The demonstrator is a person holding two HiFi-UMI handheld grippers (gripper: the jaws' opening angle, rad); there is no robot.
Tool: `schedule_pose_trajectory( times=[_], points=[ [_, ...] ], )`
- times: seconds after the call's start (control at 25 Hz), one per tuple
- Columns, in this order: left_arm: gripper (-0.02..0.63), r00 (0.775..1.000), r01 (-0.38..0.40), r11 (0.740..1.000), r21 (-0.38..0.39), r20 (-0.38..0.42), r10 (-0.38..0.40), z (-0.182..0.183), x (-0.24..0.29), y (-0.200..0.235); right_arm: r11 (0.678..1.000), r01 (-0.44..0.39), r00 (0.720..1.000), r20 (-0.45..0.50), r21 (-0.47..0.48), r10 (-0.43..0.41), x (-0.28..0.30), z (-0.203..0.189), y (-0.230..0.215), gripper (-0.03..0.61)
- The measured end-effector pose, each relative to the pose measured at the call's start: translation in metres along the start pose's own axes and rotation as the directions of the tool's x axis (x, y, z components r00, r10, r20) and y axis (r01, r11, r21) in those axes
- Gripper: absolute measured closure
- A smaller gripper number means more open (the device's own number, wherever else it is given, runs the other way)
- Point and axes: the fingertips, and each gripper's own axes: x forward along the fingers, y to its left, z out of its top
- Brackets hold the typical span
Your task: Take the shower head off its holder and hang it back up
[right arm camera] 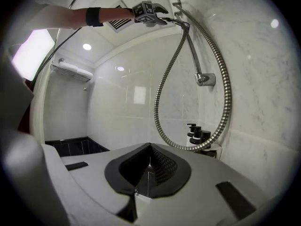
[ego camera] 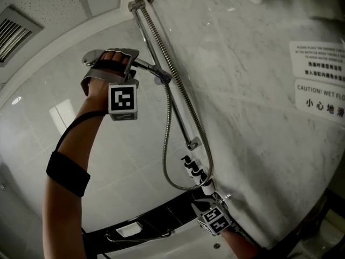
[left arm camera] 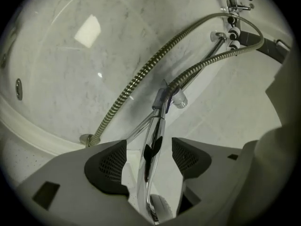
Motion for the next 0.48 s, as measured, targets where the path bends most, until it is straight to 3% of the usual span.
schedule_pose_trajectory(
  times=[0.28, 0.4, 0.48],
  points=[
    [0.321, 0.999, 0.029, 0.997, 0.073, -0.039, -0.026, 0.002, 0.026, -0.013, 1.0, 0.023, 1.0, 0.001, 0.007, -0.023, -0.011, 0.0, -0.022, 0.555],
    [0.459, 0.998, 0.046, 0.997, 0.055, -0.037, -0.044, 0.003, 0.026, -0.011, 1.0, 0.022, 1.0, 0.001, 0.006, -0.022, -0.014, 0.0, -0.024, 0.555],
    [0.469, 0.998, 0.053, 0.996, 0.07, -0.039, -0.051, 0.003, 0.027, -0.012, 1.0, 0.023, 1.0, -0.003, 0.006, -0.023, -0.015, -0.001, -0.025, 0.555]
  ],
)
